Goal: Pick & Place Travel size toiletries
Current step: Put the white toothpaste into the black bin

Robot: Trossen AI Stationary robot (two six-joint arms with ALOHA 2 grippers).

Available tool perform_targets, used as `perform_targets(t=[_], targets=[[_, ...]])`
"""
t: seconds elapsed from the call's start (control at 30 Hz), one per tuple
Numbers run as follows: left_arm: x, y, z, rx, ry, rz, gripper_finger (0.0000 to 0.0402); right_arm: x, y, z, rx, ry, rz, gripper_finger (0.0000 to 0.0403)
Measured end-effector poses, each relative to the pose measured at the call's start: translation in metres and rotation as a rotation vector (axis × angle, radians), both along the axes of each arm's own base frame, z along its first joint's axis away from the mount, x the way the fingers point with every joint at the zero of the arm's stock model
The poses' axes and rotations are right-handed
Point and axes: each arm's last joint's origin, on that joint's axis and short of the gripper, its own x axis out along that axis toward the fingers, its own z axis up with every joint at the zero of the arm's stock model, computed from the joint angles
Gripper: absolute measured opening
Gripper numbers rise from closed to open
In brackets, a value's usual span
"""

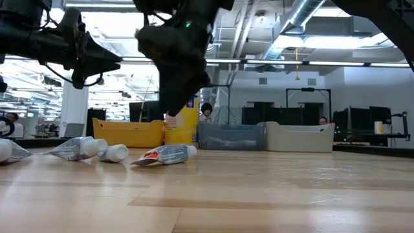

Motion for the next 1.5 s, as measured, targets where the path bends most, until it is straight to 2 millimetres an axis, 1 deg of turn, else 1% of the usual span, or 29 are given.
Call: perform_targets(t=[0.1,0.17,0.27,0.37,0.57,0.63,0.73,0.87,0.93,1.07,1.27,1.37,1.43,1.5], targets=[[0.0,0.0,0.0,0.0,-0.001,0.0,0.0095,-0.005,0.011,-0.002,-0.081,0.051,0.301,0.0208],[0.0,0.0,0.0,0.0,-0.001,0.0,0.0095,-0.006,0.018,-0.007,-0.129,0.074,0.474,0.0235],[0.0,0.0,0.0,0.001,-0.005,0.0,0.0095,-0.01,0.023,-0.01,-0.172,0.11,0.653,0.0253],[0.0,0.0,0.001,0.001,-0.007,0.0,0.0095,-0.01,0.024,-0.009,-0.2,0.106,0.743,0.0252],[0.0,0.0,0.001,0.002,-0.008,0.0,0.0095,-0.009,0.024,-0.009,-0.214,0.095,0.794,0.024],[0.0,0.0,0.001,0.002,-0.009,-0.001,0.0095,-0.009,0.024,-0.014,-0.202,0.089,0.809,0.024],[0.0,0.0,0.001,0.002,-0.011,-0.001,0.0095,-0.014,0.024,-0.028,-0.183,0.138,0.817,0.024],[0.0,0.0,0.001,0.003,-0.014,-0.002,0.0095,-0.017,0.023,-0.041,-0.181,0.155,0.825,0.024],[0.0,0.0,0.001,0.003,-0.014,-0.005,0.0095,-0.017,0.023,-0.044,-0.184,0.156,0.827,0.024],[0.0,0.0,0.001,0.003,-0.015,-0.004,0.0095,-0.013,0.023,-0.048,-0.199,0.104,0.825,0.024],[0.0,0.0,0.002,0.004,-0.02,-0.004,0.0095,-0.018,0.023,-0.062,-0.195,0.135,0.852,0.024],[0.0,0.0,0.002,0.004,-0.021,-0.004,0.0095,-0.019,0.023,-0.064,-0.199,0.127,0.858,0.0238],[0.0,0.0,0.002,0.004,-0.022,-0.004,0.0095,-0.019,0.023,-0.064,-0.199,0.126,0.858,0.023],[0.0,0.0,0.002,0.004,-0.022,-0.004,0.0095,-0.02,0.023,-0.065,-0.197,0.128,0.859,0.0212]])
